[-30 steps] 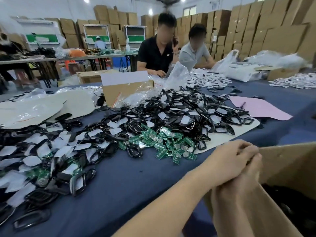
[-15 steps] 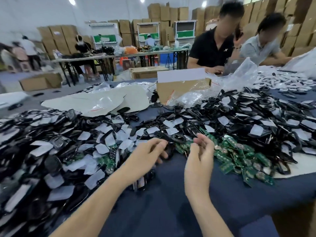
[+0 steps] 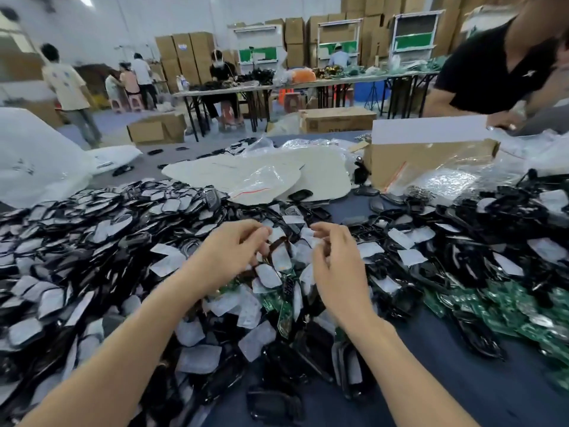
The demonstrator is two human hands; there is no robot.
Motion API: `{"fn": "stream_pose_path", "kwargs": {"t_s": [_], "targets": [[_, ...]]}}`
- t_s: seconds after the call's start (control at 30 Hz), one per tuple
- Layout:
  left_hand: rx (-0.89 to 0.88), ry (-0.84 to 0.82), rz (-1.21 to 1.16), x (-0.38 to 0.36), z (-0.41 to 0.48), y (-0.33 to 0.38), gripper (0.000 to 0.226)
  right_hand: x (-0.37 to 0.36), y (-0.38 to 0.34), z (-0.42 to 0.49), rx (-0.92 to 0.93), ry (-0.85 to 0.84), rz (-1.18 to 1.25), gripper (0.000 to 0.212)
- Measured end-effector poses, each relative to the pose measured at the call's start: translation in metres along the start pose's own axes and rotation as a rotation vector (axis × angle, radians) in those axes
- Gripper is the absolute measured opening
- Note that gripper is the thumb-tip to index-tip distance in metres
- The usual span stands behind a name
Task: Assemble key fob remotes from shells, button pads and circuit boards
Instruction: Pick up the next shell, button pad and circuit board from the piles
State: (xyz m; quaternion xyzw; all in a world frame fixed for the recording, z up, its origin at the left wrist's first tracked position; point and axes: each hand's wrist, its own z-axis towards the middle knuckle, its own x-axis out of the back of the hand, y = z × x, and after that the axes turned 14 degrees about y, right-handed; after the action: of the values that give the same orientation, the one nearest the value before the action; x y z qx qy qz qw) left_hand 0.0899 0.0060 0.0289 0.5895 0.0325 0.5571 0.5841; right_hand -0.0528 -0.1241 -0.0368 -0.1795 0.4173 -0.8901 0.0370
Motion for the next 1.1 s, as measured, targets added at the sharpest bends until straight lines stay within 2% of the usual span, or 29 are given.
{"fn": "stream_pose_path", "kwargs": {"t_s": [0.13, 0.3, 0.57, 0.83, 0.97, 1.1], "targets": [[0.024, 0.109, 0.258, 0.032, 0.043, -0.015, 0.020, 0.011, 0.012, 0.001, 0.024, 0.057, -0.050, 0.025], [0.071, 0.075, 0.533, 0.050, 0.079, -0.039, 0.023, 0.011, 0.017, -0.004, 0.108, 0.055, -0.151, 0.027], [0.122, -0.020, 0.645, 0.068, 0.089, -0.053, 0.021, 0.010, 0.011, -0.007, 0.228, 0.068, -0.141, 0.030], [0.216, -0.171, 0.828, 0.063, 0.083, -0.042, 0.051, 0.011, 0.008, -0.008, 0.220, 0.067, -0.138, 0.032], [0.224, -0.203, 0.734, 0.061, 0.080, -0.044, 0.039, 0.011, 0.007, -0.008, 0.201, 0.061, -0.127, 0.033], [0.224, -0.167, 0.631, 0.063, 0.076, -0.047, 0.029, 0.012, 0.007, -0.008, 0.185, 0.072, -0.116, 0.032]]}}
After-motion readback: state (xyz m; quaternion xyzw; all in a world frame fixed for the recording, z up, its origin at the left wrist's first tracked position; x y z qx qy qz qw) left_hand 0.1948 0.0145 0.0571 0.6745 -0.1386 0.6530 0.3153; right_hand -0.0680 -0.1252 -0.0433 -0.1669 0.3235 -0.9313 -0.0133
